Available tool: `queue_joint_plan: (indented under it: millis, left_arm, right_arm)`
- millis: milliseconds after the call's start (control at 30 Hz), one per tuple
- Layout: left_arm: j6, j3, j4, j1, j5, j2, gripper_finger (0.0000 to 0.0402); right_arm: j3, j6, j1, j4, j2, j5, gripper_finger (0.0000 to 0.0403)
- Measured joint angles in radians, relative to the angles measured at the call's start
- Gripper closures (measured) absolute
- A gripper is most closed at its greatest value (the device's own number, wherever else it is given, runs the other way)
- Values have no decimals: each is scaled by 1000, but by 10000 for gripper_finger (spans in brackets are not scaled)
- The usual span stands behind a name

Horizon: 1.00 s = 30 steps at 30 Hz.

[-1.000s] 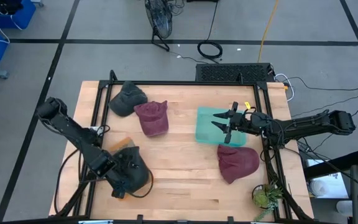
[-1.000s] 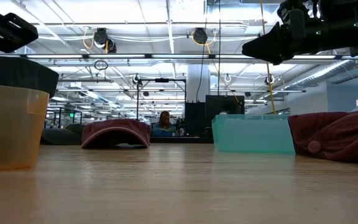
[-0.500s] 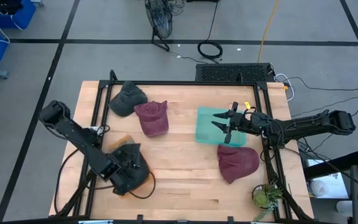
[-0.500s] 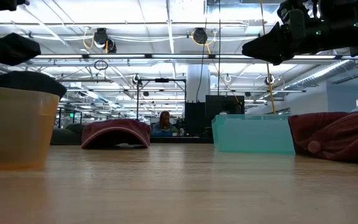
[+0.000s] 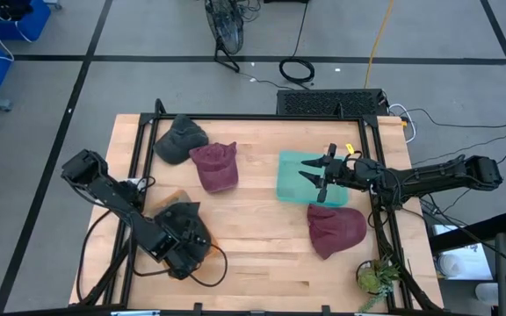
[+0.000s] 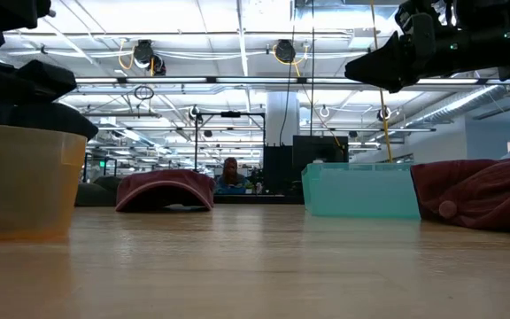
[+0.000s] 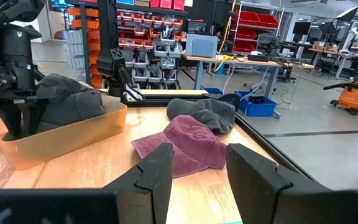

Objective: Pick & Place hat
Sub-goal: Put the right black cap into the orange bin, then put the left red cap into the blue bin

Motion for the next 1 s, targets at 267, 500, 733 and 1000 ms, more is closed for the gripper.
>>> queue_joint_plan:
  millis: [267,500,733,1000]
  left_arm:
    - [23,160,-184,-1,-58,-77,266]
    - [2,341,-417,20,-312,-109,266]
    - [-123,401,-511,163,-504,-109,266]
    - [-130,337,-373,376,-503,-111,266]
  right_arm:
    - [0,-1,0,3,0,0,269]
    - [0,0,0,4,0,0,269]
    - [0,-2,0,8,0,0,269]
    - [0,0,0,-4,0,0,269]
